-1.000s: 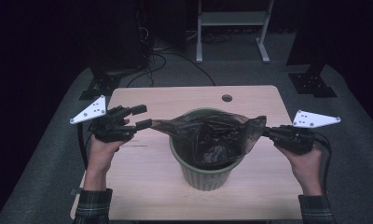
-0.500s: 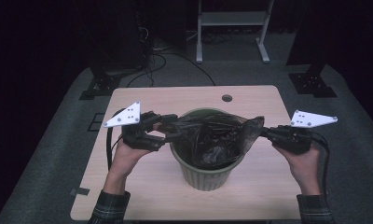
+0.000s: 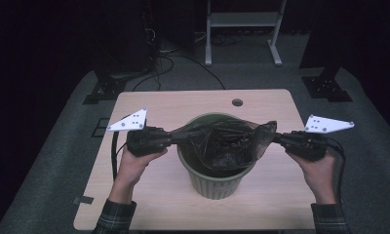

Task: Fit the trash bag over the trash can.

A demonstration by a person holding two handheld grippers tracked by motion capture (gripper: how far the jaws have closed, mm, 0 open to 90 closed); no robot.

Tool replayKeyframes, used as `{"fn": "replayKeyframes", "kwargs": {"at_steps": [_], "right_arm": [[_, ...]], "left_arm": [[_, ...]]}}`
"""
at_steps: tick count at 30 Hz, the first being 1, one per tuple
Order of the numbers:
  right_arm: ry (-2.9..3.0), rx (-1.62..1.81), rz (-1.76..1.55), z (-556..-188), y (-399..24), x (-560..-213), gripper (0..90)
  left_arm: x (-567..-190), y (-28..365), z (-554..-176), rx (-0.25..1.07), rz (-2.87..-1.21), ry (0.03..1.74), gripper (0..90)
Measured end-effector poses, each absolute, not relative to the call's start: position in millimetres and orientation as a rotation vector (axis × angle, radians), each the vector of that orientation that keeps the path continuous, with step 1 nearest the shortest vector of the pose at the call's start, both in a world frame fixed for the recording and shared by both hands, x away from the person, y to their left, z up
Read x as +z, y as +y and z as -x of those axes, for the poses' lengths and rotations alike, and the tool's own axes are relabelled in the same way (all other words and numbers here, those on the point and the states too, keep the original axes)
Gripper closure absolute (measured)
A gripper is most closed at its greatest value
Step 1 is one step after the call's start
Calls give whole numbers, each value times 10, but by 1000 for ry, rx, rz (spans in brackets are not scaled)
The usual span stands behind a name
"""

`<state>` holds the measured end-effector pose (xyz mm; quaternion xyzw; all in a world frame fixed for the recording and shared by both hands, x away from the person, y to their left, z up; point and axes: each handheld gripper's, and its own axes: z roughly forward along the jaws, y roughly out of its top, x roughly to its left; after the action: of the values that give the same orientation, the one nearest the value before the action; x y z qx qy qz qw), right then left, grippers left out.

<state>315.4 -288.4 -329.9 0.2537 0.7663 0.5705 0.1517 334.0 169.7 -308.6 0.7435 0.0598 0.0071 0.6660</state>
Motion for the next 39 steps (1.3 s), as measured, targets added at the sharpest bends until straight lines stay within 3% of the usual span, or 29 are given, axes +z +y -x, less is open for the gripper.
{"fn": "replayKeyframes", "kwargs": {"at_steps": [11,17,21,23,30,35,39], "right_arm": [[2234,1643,-769,-3011,-2979,-3450,899],[2279,1625,-789,-2924,-3032,-3554,898],[2300,1604,-820,-2903,-3084,-3575,754],[2266,1612,-837,-2903,-3153,-3523,702],[2105,1683,-817,-2993,-3366,-3074,653],[2106,1706,-763,-3190,-3233,-2764,615],[2192,1686,-745,-3426,-3012,-2730,589]], "left_arm": [[-3269,1899,-3157,-85,-1694,154,898],[-3389,1993,-3131,-63,-1750,201,898],[-3407,1999,-3136,-62,-1759,194,898],[-3399,1981,-3140,-54,-1768,190,897],[-3392,1957,-3152,-51,-1774,178,897],[-3399,1954,-3151,-56,-1772,176,897],[-3402,1957,-3147,-56,-1768,174,897]]}}
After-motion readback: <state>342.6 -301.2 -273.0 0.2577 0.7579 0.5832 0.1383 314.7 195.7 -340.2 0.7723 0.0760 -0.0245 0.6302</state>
